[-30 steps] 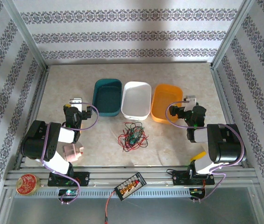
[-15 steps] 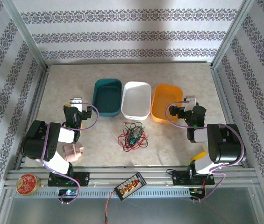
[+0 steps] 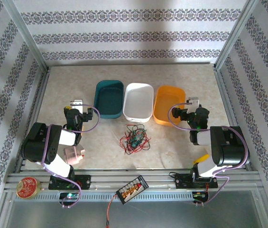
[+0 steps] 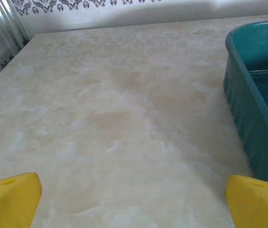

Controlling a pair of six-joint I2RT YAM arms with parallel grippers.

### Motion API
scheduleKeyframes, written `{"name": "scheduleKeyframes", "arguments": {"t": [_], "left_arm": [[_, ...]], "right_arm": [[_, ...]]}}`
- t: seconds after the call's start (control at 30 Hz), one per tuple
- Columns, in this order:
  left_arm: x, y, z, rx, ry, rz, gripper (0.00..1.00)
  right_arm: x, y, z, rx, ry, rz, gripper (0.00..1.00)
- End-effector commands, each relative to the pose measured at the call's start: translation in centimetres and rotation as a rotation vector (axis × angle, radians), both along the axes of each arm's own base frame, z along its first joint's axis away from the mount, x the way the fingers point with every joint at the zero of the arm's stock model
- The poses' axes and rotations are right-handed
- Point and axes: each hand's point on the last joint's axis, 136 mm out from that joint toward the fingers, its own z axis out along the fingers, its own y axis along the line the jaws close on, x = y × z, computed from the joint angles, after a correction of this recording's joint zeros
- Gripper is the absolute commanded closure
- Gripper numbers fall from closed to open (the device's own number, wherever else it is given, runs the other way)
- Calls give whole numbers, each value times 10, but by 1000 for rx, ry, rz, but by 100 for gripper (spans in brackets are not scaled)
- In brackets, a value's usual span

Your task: Untangle the cables

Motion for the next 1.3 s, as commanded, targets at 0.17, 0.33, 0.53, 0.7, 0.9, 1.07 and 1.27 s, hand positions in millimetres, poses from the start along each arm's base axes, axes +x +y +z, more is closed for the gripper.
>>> {"name": "scheduleKeyframes", "arguments": {"t": [0.17,0.33,0.53,0.7,0.9,1.07,1.27], "left_arm": [[6,6,10,-8,-38,18,1],[-1,22,41,-56,57,145,1],[-33,47,96,-179,-109,343,1],[-64,23,91,-343,16,358,1],[-73,-90,43,-360,222,23,1],[-89,-182,27,-332,319,-269,1],[-103,-247,18,-380,436,-506,1]], "right_arm": [[6,-6,10,45,-33,4,2],[6,-29,37,30,-20,-161,2],[-27,-56,94,247,42,-449,2],[-52,22,118,91,170,-230,2],[-98,137,101,-142,273,146,2],[-137,196,56,-254,409,389,9],[-155,220,21,-192,580,491,23]]}}
